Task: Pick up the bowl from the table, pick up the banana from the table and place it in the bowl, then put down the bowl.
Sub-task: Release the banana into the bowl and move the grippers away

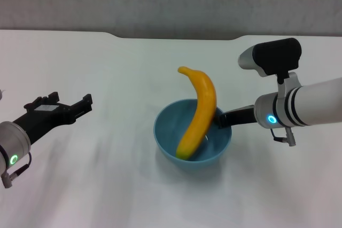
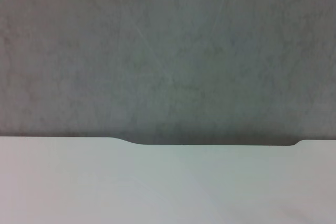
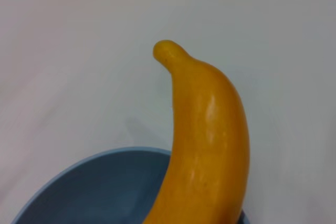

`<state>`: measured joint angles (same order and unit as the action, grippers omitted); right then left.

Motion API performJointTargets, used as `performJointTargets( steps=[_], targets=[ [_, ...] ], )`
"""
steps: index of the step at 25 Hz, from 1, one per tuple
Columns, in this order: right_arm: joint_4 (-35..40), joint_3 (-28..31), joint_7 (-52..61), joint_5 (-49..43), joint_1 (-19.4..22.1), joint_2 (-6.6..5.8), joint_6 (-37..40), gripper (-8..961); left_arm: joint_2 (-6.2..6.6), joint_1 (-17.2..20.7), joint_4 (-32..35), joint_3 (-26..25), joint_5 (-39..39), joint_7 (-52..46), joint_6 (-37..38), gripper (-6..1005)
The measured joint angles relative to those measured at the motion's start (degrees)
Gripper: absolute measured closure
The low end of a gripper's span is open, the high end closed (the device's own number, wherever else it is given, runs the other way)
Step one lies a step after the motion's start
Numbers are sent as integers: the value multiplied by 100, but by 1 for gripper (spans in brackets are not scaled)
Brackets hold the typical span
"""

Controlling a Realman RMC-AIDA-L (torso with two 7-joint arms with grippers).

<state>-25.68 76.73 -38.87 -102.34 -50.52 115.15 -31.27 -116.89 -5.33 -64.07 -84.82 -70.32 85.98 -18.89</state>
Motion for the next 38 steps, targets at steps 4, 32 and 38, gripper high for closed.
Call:
performJointTargets(
  steps=[4,32,38],
  targets=[
    [47,-4,-2,-4,13,7,13,905,0,-5,2,0,2,-11,0,91],
    [-1083,-7,-55,-142,879,-13,247,571,-9,67,41,9,2,-17,-8,90],
    [-2185,141,-39,-528,1679,-38,175,313,-9,140,14,-30,7,-17,-20,91]
  ],
)
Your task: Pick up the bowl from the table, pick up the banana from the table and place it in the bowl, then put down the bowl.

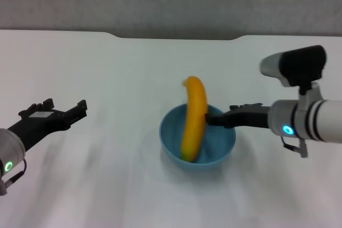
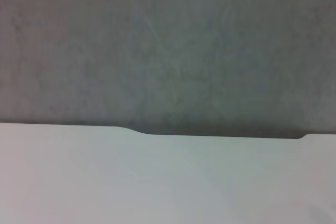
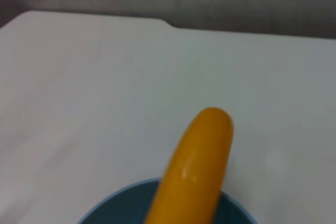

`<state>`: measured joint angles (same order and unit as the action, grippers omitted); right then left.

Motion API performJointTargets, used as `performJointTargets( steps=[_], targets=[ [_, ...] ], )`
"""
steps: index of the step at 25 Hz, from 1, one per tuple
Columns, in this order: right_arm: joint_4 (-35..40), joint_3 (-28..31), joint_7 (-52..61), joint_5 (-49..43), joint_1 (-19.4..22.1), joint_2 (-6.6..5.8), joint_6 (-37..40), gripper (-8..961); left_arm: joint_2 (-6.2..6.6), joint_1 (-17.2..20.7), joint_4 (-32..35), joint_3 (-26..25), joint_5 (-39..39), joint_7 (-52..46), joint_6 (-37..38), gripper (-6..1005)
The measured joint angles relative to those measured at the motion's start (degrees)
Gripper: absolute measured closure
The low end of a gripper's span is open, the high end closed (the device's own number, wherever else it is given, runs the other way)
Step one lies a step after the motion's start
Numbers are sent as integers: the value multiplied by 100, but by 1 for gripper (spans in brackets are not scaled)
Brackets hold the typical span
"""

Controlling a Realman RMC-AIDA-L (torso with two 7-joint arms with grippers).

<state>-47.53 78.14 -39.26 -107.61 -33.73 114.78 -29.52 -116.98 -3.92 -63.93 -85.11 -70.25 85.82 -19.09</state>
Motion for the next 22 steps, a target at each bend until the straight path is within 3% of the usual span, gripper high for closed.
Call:
performJointTargets(
  steps=[2,6,10,14,22],
  targets=[
    [-327,93,3,-159,268,0,-20,219,0,23,-12,-16,2,-5,-12,91],
    [-1104,271,-115,-462,942,0,93,120,0,48,-17,-28,13,-11,-20,91],
    [-1904,79,-765,-545,1771,27,980,71,5,66,-23,-32,270,117,-12,90],
    [-2079,-311,-855,-532,2040,24,1747,73,5,80,14,-39,568,418,8,90],
    [-1775,-1103,-809,-523,2197,25,3202,76,0,231,68,-41,1781,1777,-197,91]
  ],
)
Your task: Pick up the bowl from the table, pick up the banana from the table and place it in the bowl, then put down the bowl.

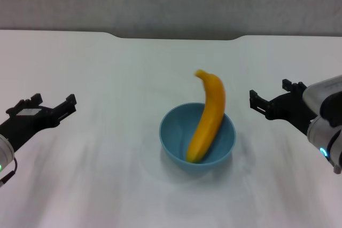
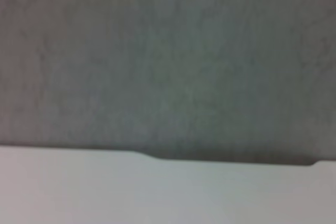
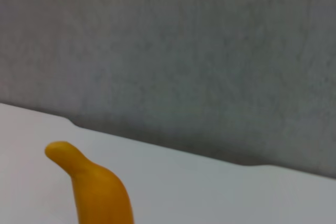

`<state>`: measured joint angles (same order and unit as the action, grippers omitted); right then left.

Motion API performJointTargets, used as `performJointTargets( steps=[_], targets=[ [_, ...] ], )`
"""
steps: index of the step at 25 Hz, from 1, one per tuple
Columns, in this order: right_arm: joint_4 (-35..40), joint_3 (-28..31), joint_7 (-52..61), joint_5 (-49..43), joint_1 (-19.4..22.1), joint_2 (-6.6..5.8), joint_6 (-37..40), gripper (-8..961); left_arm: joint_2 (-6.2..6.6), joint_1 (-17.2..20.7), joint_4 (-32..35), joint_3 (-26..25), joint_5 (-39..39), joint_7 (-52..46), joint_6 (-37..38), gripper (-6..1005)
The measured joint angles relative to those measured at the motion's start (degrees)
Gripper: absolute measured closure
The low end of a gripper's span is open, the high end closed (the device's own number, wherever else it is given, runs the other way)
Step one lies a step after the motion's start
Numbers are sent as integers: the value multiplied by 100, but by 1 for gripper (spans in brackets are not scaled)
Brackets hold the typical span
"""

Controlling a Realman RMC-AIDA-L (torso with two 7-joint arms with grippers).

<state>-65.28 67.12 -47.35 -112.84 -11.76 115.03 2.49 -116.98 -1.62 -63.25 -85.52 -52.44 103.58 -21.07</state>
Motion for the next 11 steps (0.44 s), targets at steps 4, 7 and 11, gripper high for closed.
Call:
performJointTargets(
  steps=[4,7,11],
  targets=[
    [167,-505,35,-1,7,3,959,76,-15,100,112,0,1108,1324,-457,91],
    [356,-1027,138,-83,24,-14,1925,76,-17,136,359,11,2002,2396,-1152,91],
    [887,-1927,296,-448,-25,-6,3516,76,-34,91,1112,79,3090,3567,-2380,91]
  ],
)
